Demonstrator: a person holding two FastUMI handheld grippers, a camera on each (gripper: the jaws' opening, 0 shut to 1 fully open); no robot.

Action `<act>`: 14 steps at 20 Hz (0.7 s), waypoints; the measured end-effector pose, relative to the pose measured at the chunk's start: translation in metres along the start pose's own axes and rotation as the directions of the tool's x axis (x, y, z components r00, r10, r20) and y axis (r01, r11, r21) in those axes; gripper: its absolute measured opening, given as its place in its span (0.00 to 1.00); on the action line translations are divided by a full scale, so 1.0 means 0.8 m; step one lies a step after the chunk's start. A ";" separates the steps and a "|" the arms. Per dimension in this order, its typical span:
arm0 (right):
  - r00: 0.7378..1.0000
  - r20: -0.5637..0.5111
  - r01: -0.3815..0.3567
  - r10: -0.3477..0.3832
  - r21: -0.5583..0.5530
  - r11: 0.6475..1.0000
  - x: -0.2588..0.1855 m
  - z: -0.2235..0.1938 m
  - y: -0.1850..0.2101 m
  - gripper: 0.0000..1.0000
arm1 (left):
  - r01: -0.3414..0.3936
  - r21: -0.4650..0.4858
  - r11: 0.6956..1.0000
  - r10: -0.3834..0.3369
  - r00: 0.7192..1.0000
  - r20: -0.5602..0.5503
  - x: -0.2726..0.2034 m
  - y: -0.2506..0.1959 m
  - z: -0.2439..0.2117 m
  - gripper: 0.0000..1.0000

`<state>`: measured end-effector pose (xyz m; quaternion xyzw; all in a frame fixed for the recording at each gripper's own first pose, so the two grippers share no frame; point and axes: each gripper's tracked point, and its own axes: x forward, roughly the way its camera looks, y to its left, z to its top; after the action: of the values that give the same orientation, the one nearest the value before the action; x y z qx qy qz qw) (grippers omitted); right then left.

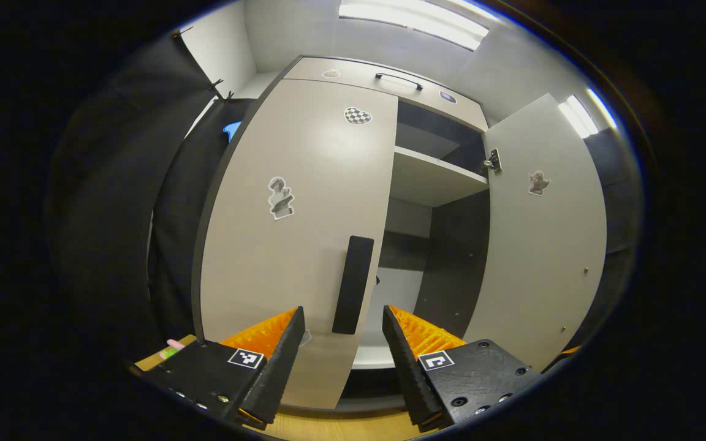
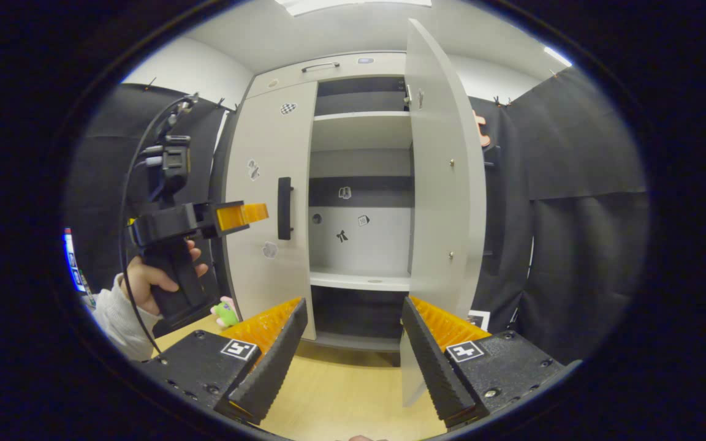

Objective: Open the right door of the double-door shoe cabinet with the right hand, and open the left door with the left hand.

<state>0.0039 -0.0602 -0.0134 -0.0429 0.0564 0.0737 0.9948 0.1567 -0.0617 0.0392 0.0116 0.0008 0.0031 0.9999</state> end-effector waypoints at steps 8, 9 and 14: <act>0.997 0.049 0.059 -0.060 0.013 0.998 -0.019 0.011 -0.023 0.97 | -0.018 0.082 0.996 0.027 0.995 -0.100 0.089 -0.006 -0.041 0.76; 0.997 0.045 0.070 -0.070 0.017 0.997 -0.021 0.010 -0.026 0.97 | -0.012 0.084 0.996 0.021 0.994 -0.108 0.093 -0.009 -0.043 0.76; 0.995 0.014 0.094 -0.095 0.073 0.993 -0.018 -0.007 -0.050 0.97 | -0.028 0.093 0.995 0.039 0.993 -0.113 0.103 -0.011 -0.043 0.75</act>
<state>-0.0049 -0.1025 -0.0144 -0.0087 0.0484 0.0249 0.9985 0.2390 -0.0690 0.0042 0.0572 0.0580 0.0206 0.9965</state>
